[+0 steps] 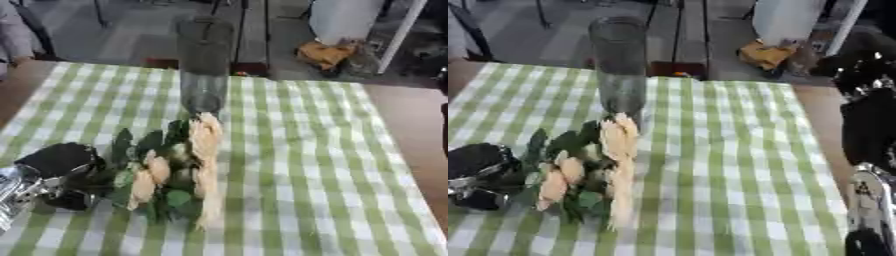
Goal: Arrange flowers into the vase.
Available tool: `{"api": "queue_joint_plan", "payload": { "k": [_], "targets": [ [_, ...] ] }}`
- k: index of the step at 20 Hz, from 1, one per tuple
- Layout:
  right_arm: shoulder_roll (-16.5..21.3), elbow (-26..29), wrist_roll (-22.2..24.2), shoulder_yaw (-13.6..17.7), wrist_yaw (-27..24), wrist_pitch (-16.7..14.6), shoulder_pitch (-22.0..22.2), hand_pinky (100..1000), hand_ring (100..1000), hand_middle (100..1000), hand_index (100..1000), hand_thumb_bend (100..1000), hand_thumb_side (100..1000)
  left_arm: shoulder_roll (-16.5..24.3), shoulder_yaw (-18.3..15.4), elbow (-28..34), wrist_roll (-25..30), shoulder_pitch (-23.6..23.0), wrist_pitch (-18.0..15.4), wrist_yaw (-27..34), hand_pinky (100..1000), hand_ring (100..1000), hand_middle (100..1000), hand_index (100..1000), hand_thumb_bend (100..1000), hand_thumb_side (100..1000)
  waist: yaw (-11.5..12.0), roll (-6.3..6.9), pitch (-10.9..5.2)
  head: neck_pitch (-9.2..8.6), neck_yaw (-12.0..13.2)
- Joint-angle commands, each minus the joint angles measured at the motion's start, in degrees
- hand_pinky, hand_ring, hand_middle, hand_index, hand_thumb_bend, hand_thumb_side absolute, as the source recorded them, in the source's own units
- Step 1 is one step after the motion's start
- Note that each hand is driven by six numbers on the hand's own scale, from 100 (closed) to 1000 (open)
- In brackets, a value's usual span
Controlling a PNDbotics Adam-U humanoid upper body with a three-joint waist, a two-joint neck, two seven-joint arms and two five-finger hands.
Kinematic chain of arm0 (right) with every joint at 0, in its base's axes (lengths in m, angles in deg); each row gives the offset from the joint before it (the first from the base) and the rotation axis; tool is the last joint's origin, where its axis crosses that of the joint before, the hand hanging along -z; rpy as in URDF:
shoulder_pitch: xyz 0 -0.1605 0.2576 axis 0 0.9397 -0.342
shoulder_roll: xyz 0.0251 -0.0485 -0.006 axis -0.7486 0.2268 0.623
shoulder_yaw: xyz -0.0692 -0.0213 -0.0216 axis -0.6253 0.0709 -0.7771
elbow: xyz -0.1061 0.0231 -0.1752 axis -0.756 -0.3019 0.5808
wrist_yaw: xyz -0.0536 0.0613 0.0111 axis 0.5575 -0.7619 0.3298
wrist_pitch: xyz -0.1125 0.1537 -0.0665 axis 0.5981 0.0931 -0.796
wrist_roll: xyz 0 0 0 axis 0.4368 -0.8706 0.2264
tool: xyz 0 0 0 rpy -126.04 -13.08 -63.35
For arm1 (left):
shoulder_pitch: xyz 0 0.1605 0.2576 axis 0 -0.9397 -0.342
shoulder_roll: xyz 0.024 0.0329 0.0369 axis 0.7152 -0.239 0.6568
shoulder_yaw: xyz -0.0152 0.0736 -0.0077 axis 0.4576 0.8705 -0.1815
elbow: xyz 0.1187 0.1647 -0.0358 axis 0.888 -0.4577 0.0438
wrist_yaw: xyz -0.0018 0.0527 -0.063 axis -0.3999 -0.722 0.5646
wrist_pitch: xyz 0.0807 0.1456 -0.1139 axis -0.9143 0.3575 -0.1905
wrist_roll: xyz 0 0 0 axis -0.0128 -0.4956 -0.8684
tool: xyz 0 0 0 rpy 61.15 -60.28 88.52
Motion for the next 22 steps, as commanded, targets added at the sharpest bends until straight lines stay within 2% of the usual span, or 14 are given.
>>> {"api": "queue_joint_plan", "payload": {
  "k": [1, 6, 17, 22],
  "targets": [
    [0.55, 1.23, -0.55, 0.41, -0.23, 0.15, -0.27, 645, 654, 585, 794, 100, 1000, 1.53, -1.97, 3.20, -1.29, 0.75, 0.63, 6.51, 100, 100, 100, 302, 100, 254, 0.04, 0.41, -0.99, -0.30, -0.27],
    [0.53, 1.23, -1.16, 0.41, -0.05, 0.28, -0.15, 645, 652, 584, 794, 100, 1000, 2.13, -4.26, 6.39, -3.66, 1.00, 2.77, 15.50, 100, 100, 100, 256, 100, 271, 0.08, 0.52, -1.20, -0.09, -0.55],
    [0.59, 1.23, -1.64, 0.43, 0.01, 0.36, -0.05, 646, 652, 583, 794, 100, 1000, 2.93, -7.08, 10.65, -3.79, 1.16, 8.02, 26.11, 100, 100, 100, 241, 100, 275, 0.22, 0.66, -1.28, 0.36, -0.88],
    [0.57, 1.23, -1.93, 0.44, -0.09, 0.36, -0.06, 647, 652, 581, 794, 100, 1000, 3.07, -7.57, 11.08, -1.32, 0.91, 11.22, 30.88, 100, 100, 100, 250, 100, 266, 0.20, 0.61, -1.30, 0.67, -0.95]
  ]
}}
